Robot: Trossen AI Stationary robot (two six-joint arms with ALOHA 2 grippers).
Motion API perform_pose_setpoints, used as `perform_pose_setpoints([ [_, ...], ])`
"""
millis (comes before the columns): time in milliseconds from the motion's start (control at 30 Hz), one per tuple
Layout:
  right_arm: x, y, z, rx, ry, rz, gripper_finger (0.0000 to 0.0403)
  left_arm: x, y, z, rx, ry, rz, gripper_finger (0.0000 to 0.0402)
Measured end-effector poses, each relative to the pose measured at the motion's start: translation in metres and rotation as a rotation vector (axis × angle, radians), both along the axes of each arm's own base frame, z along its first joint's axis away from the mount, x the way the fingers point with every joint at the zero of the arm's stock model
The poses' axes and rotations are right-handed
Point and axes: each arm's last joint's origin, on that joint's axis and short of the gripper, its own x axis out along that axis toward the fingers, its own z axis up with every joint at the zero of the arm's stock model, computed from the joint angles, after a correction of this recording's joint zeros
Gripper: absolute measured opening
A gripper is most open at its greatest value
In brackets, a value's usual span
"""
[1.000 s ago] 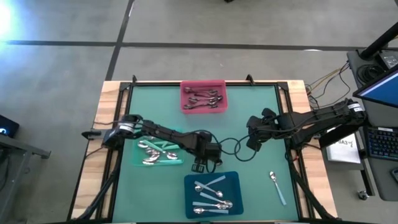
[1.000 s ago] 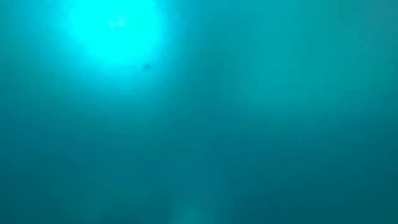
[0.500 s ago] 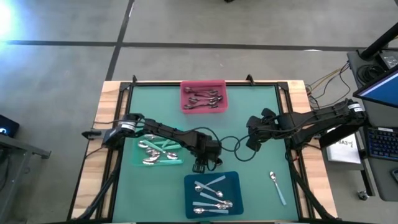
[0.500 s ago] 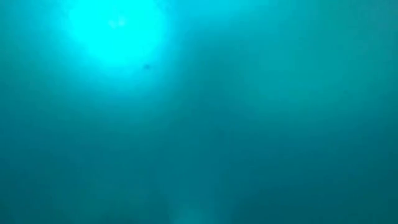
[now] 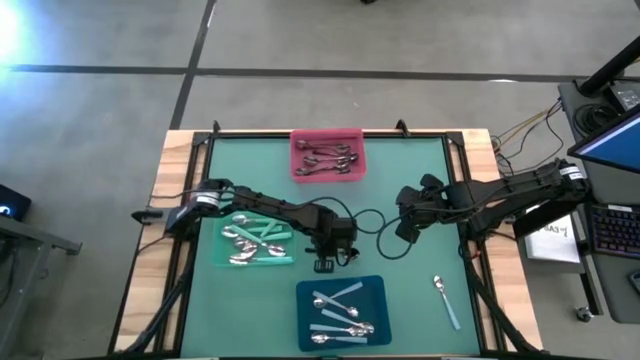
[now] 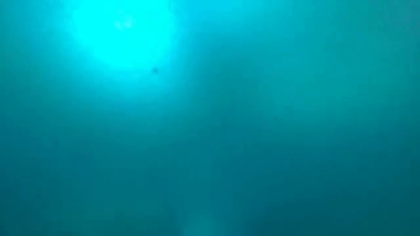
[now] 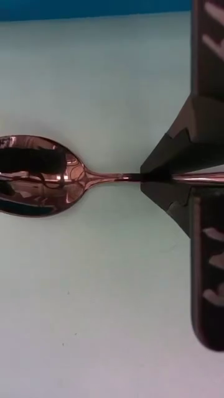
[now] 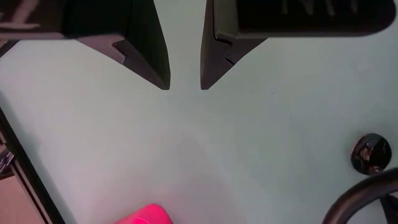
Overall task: Sort silverware by color (type)
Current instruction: Put the black spoon into the red bin
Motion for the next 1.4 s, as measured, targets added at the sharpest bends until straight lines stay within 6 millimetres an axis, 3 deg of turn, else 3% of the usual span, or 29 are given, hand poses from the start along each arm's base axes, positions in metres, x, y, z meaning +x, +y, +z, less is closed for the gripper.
perform_pose_setpoints([
  [433,0.0,0.0,0.0,0.0,0.0,0.0,0.0079,-0.009,0.01,0.041,0.16,-0.041,0.047,0.0001],
  [767,0.0,0.0,0.0,0.0,0.0,0.0,0.0079,-0.036,0.039,0.101,0.348,-0.076,0.115,0.0],
  [867,0.0,0.0,0.0,0.0,0.0,0.0,0.0079,-0.044,0.063,0.12,0.422,-0.112,0.122,0.0],
  [1000,0.0,0.0,0.0,0.0,0.0,0.0,0.0079,-0.048,0.111,0.132,0.487,-0.168,0.151,0.0],
  [1233,0.0,0.0,0.0,0.0,0.0,0.0,0.0079,-0.05,0.195,0.122,0.438,-0.271,0.238,0.0004],
  [1400,0.0,0.0,0.0,0.0,-0.001,0.0,0.0079,-0.055,0.21,0.116,0.387,-0.268,0.272,0.0034],
])
